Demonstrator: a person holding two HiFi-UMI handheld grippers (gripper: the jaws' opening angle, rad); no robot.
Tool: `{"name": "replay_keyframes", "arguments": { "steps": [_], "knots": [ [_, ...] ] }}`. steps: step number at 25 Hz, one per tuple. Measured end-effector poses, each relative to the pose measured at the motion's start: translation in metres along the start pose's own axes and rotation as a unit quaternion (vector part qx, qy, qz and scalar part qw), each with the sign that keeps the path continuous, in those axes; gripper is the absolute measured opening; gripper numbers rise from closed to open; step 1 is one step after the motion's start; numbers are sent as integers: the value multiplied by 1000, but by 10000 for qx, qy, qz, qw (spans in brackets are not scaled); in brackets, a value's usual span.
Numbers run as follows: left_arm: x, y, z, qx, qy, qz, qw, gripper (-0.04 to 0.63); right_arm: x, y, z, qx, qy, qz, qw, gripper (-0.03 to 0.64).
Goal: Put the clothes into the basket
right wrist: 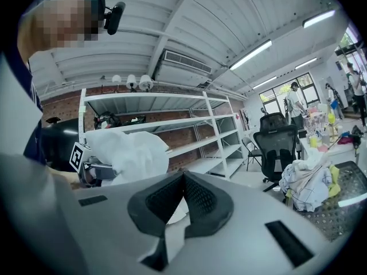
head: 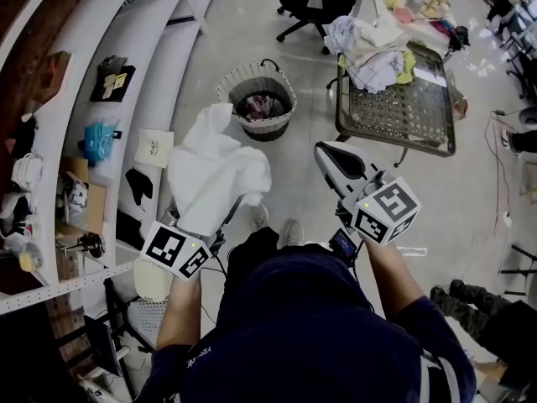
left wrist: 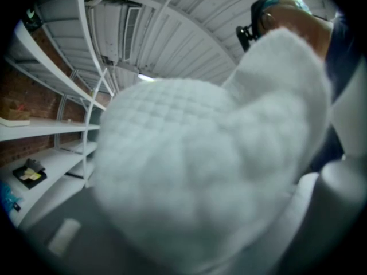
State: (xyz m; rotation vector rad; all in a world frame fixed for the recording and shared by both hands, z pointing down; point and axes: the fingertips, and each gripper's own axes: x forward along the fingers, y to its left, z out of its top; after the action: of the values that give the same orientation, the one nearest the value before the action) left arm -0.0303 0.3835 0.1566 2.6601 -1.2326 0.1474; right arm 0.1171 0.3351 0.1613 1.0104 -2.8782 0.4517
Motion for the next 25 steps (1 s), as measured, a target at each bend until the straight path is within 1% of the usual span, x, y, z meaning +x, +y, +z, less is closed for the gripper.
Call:
{"name": "replay_keyframes", "arguments": {
  "steps": [7, 13, 18, 25],
  "knots": [
    [10, 22, 2, -40, -49, -10, 10000, 247, 22, -9, 2, -15, 65, 18, 10000, 6],
    [29, 57, 3, -142, -63, -94, 9998, 247, 55, -25, 5, -2, 102, -57, 9999, 6],
    [47, 97, 3, -262, -44, -168, 9995, 247, 93, -42, 6, 62, 218, -127, 9997, 6],
    [73, 168, 5, -369, 57, -243, 9990, 247, 163, -65, 12, 124, 317, -183, 9993, 6]
  ]
}}
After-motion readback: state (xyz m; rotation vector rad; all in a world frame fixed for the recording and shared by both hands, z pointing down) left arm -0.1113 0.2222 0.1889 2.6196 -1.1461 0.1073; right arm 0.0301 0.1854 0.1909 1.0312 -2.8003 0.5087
